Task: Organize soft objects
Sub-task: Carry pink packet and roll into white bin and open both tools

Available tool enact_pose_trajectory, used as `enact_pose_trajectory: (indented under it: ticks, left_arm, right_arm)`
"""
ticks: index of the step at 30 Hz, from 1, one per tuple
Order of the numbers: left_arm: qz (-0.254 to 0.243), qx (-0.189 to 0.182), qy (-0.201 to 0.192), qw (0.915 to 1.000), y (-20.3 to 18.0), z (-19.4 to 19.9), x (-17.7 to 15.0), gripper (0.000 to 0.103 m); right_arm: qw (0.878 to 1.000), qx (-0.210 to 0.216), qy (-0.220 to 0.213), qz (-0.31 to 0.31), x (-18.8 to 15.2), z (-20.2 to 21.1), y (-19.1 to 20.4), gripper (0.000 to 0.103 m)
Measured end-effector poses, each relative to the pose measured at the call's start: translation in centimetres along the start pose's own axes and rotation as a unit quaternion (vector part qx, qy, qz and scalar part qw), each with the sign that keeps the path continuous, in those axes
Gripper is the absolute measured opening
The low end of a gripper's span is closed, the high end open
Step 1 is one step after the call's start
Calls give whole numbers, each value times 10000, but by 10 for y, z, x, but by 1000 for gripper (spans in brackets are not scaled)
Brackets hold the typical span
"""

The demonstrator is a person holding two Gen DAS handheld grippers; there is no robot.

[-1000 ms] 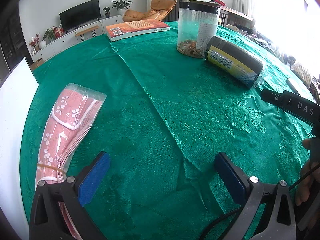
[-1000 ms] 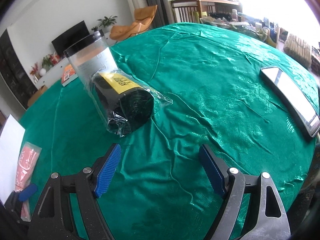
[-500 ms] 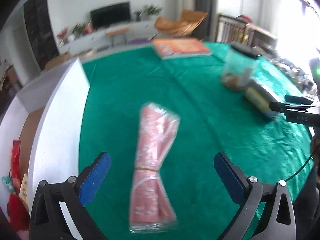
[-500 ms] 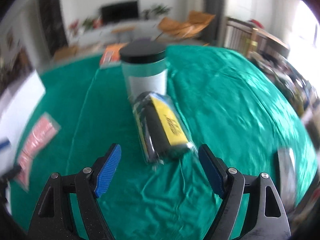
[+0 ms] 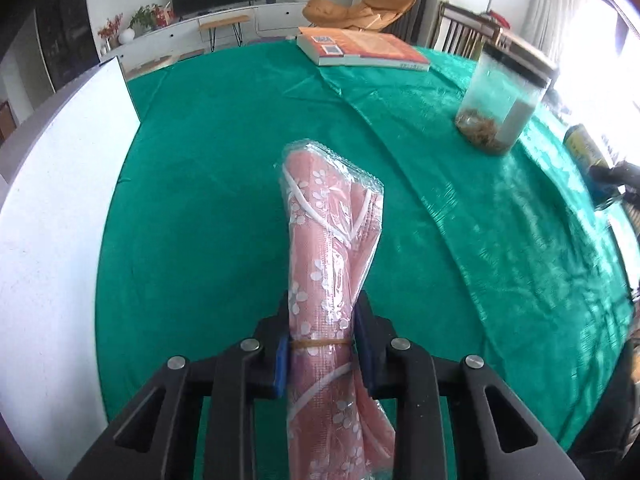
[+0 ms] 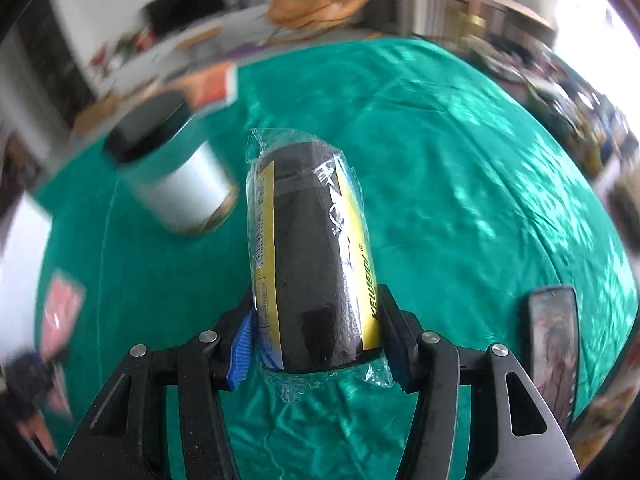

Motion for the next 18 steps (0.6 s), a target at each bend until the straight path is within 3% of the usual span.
enact_pose_trajectory:
  ticks: [2,4,5,8,13,16,18]
  left_arm:
    - [159,-151,-99,9997,-1,9,3,26]
    - [313,-323,-215,9988,2,22,7,26]
    - [364,-386,-278,9982,-2,29,13,26]
    - [540,-577,-493,9957,2,54,25,26]
    - [832,-743,-1115,9875,32,117,53,26]
    - [837,-494,-1341,9862,63,153,60,26]
    - [862,-116,-1421,9860,96,178,58,26]
  right_arm:
    - [9987,-56,39,-513,8,-14,-17,57]
    - [9964,-65,369,-757,9,-38,-23,57]
    - [9950,-80,582,-811,5,-49,-24,57]
    - [9963,-201,586,-603,8,-58,-15,57]
    - [9980,-135,-294,-541,37,-16,3,57]
    - [9953,190,-940,103,61,33,55,57]
    - [9897,727,-1163,407,68,66,103,57]
Point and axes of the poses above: each gripper's, at about its wrist camera, not at the fingertips, and z roughly against the way its jaws point, y to its left, x to its top, the point moved 1 cm from there along -z, roughly the way its jaws point, and after that the axes turned 14 degrees about -y, right-handed, at the moved point
